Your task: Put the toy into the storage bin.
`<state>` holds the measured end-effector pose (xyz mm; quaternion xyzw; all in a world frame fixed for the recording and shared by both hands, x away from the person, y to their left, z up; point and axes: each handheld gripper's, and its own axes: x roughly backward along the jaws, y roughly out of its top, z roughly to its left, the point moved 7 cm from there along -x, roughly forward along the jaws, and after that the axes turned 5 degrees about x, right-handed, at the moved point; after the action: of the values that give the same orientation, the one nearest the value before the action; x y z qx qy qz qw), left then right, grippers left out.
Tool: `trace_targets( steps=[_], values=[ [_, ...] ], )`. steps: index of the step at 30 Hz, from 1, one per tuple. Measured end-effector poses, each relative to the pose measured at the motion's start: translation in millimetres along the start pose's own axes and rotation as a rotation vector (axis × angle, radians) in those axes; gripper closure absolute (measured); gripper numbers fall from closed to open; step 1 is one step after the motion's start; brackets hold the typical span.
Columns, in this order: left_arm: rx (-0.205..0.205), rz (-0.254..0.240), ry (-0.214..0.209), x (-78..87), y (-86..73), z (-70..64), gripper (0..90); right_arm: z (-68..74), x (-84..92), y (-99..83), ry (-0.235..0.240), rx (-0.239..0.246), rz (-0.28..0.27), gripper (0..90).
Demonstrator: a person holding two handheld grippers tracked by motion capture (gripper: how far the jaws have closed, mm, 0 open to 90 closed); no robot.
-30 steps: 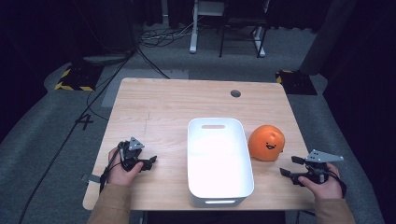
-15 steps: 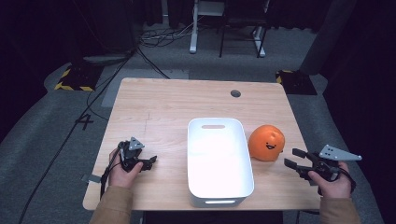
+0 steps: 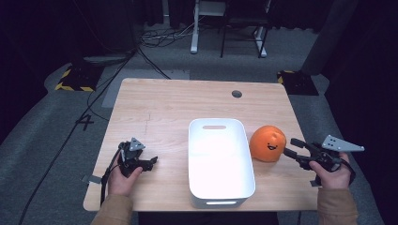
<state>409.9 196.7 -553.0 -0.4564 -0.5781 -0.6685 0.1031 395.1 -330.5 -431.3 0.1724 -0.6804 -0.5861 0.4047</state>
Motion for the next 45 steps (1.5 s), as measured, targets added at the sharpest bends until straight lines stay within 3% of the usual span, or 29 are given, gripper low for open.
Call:
trace_targets(
  steps=[11, 18, 24, 32, 36, 39, 45],
  values=[
    [0.0, -0.001, 0.001, 0.0, 0.0, -0.1, 18.6, -9.9, -16.9, 18.1, 0.024, 0.039, -0.026, 45.5],
    [-0.001, 0.0, 0.0, 0.0, 0.0, 0.0, 18.6, -14.6, -29.5, 24.9, 0.049, 0.058, 0.0, 54.8],
    [-0.001, 0.0, 0.0, -0.1, 0.1, -0.1, 18.7, -18.9, -38.7, 29.2, 0.05, 0.066, 0.008, 54.7],
    [-0.003, -0.005, 0.002, -0.4, 0.6, 0.0, 18.6, -26.7, -57.0, 24.8, 0.059, 0.086, 0.064, 50.4],
    [-0.004, -0.005, 0.003, -0.4, 0.6, 0.1, 18.7, -24.9, -62.4, 20.1, 0.105, 0.077, 0.074, 65.9],
    [-0.004, -0.005, 0.003, -0.4, 0.6, 0.1, 18.6, -23.0, -62.9, 19.3, 0.114, 0.09, 0.094, 77.3],
    [-0.004, -0.004, 0.002, -0.4, 0.6, 0.0, 18.7, -18.7, -57.9, 24.5, 0.1, 0.13, 0.099, 82.1]
  ],
)
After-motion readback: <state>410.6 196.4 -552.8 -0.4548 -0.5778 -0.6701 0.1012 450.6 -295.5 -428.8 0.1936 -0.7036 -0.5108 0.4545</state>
